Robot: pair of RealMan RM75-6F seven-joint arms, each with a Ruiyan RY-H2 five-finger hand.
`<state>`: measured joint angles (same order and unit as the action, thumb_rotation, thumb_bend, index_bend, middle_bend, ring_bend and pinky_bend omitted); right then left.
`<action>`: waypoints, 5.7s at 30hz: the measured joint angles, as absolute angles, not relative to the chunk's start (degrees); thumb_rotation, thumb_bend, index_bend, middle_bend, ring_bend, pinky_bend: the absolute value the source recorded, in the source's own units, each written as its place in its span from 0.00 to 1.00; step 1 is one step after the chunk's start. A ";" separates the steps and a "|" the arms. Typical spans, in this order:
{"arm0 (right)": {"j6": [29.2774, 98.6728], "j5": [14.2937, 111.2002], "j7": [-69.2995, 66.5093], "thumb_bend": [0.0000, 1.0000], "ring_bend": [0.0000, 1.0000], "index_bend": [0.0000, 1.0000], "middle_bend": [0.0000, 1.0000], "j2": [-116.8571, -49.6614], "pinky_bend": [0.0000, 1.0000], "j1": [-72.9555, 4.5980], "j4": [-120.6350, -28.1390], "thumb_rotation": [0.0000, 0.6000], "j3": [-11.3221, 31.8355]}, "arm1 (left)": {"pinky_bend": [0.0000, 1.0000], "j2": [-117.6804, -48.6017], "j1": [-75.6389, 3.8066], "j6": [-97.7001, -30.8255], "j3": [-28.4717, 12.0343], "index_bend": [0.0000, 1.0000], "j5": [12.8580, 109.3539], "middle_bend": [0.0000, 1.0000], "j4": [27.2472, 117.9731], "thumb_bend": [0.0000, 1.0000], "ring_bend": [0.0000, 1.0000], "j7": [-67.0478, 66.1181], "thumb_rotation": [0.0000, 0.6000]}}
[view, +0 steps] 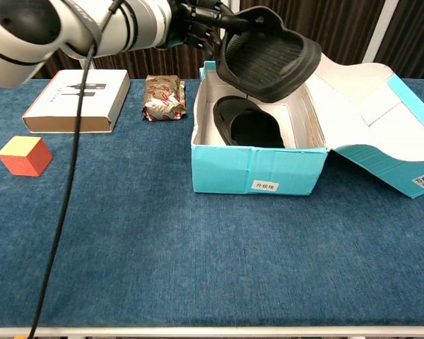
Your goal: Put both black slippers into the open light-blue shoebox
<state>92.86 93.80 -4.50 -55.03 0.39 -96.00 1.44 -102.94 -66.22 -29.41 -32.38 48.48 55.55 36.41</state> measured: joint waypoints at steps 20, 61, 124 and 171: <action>92.32 93.36 -2.94 0.12 0.00 0.00 0.04 -54.53 0.00 0.24 -97.38 1.00 1.64 | 0.46 -115.35 -69.43 -34.84 -28.53 0.55 61.22 0.61 35.63 0.00 0.39 38.53 1.00; 93.27 94.19 -2.16 0.12 0.00 0.00 0.04 -54.38 0.00 1.12 -97.96 1.00 1.25 | 0.09 -122.48 -67.51 -44.27 -21.60 0.01 67.67 0.00 21.22 0.00 0.00 15.33 1.00; 93.11 94.63 -4.02 0.13 0.00 0.00 0.04 -55.32 0.00 1.02 -96.20 1.00 1.03 | 0.08 -85.34 -60.47 -36.78 -16.34 0.30 78.33 0.24 82.30 0.51 0.02 1.18 1.00; 93.26 94.29 -4.77 0.13 0.00 0.00 0.04 -55.37 0.00 1.21 -95.55 1.00 0.86 | 0.09 -96.78 -67.79 -37.13 -15.77 0.27 61.74 0.21 68.14 0.51 0.02 -9.53 1.00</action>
<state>93.26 94.29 -4.77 -55.37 1.21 -95.55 0.86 -96.78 -67.79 -37.13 -15.77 61.74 68.14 -9.53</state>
